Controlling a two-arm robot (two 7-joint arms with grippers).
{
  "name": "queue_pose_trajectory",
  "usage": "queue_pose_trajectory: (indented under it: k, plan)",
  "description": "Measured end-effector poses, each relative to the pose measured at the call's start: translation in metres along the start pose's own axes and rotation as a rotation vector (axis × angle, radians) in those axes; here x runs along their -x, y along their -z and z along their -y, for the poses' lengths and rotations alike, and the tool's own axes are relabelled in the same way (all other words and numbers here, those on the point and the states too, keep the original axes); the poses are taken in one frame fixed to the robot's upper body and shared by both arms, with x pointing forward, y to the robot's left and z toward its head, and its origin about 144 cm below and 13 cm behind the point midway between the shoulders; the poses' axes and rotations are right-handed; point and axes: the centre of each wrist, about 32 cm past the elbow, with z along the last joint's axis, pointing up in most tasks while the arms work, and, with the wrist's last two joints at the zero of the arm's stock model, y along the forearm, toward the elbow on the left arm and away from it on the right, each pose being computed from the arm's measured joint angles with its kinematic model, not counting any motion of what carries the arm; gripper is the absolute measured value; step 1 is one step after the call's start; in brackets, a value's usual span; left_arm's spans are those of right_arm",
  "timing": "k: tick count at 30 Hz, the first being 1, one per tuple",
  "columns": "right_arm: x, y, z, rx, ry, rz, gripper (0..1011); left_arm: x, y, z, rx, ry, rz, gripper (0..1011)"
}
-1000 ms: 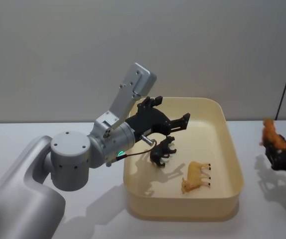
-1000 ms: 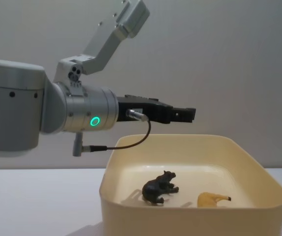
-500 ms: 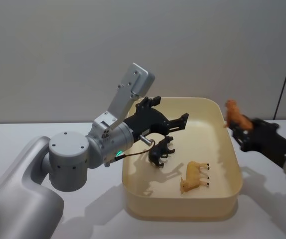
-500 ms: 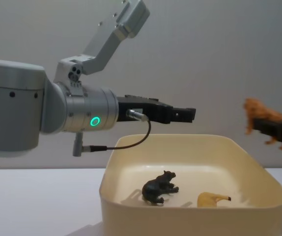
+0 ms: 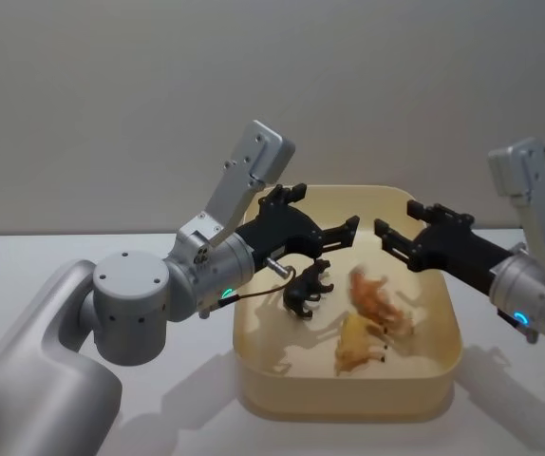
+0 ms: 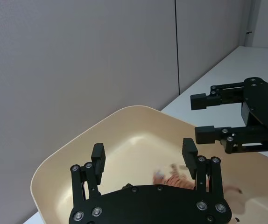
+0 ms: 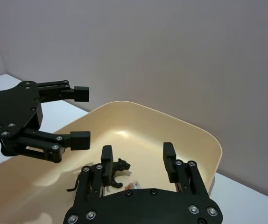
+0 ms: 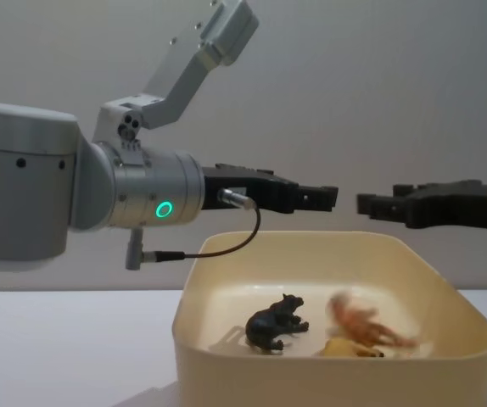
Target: Pick up the toy alternately with two hands and place it into the central storage box.
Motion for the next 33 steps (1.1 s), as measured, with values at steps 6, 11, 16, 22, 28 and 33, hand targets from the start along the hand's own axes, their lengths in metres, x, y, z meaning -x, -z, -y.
queue_pose_trajectory:
  k: [6,11,16,22,28,33]
  plan:
    - [0.001,-0.003,-0.008,0.003,-0.021,0.004,793,0.0,0.0,0.0,0.0,0.0,0.0,1001]
    - [0.0,-0.005,-0.011,0.005,-0.027,0.007,908,0.0,0.0,0.0,0.0,-0.001,0.0,1002]
    - [0.0,-0.006,-0.013,0.007,-0.03,0.009,1001,0.0,0.0,0.0,0.0,-0.002,0.0,1001]
    - [0.0,-0.007,-0.015,0.008,-0.036,0.011,1001,-0.001,0.0,0.0,0.0,-0.003,0.001,1001]
    - [0.0,-0.008,-0.017,0.008,-0.041,0.011,1001,-0.001,0.0,0.0,0.0,-0.004,0.001,1001]
    - [0.0,-0.009,-0.017,0.008,-0.044,0.012,1000,-0.001,0.0,0.0,0.0,-0.003,0.001,1001]
